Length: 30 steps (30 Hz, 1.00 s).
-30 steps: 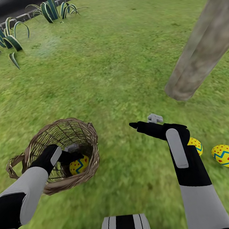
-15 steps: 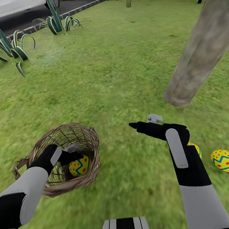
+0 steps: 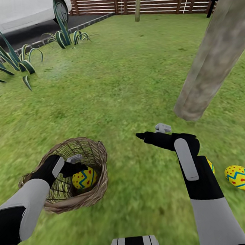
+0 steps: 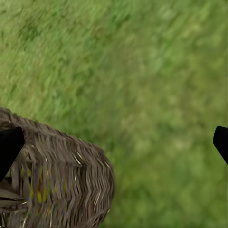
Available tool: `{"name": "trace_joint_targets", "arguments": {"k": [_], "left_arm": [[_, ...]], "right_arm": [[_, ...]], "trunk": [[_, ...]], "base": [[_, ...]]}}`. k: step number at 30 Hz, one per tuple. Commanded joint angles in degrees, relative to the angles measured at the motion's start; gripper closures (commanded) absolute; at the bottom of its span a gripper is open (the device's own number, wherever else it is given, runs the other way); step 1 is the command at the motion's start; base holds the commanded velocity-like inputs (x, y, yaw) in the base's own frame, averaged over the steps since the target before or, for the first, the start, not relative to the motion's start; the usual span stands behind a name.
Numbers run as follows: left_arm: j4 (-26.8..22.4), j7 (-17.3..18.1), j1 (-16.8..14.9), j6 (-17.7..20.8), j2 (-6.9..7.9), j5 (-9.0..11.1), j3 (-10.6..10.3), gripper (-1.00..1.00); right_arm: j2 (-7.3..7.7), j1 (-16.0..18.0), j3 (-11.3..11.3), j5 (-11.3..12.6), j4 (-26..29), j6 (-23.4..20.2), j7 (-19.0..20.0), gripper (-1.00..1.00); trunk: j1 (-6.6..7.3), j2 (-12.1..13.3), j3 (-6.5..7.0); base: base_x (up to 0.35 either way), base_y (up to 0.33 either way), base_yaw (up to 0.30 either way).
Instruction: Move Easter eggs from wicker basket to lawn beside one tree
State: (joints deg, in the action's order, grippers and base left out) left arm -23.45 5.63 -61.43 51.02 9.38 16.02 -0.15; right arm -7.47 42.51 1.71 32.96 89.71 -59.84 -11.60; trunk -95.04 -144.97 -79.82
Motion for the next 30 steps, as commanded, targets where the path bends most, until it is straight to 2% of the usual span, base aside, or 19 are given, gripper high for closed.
{"name": "trace_joint_targets", "arguments": {"k": [1,25,30], "left_arm": [[-0.1,0.3,0.0,0.2,0.01,-0.2,0.0,1.0],[-0.1,0.2,0.0,-0.1,0.37,-0.2,0.0,1.0],[-0.2,0.2,0.1,0.1,0.38,-0.2,0.0,1.0]], "right_arm": [[-0.01,0.0,0.0,0.5,0.0,-0.2,-0.6,-1.0],[0.13,-0.5,-0.1,0.2,-0.1,0.0,-0.7,-1.0],[0.34,-3.2,-0.2,0.2,-0.6,3.1,-0.6,-1.0]], "trunk": [[0.03,0.0,0.19],[0.65,0.3,5.5],[0.78,0.4,6.61]], "base": [[0.0,0.0,0.0],[-0.043,0.0,0.0],[-0.005,0.0,0.0]]}}
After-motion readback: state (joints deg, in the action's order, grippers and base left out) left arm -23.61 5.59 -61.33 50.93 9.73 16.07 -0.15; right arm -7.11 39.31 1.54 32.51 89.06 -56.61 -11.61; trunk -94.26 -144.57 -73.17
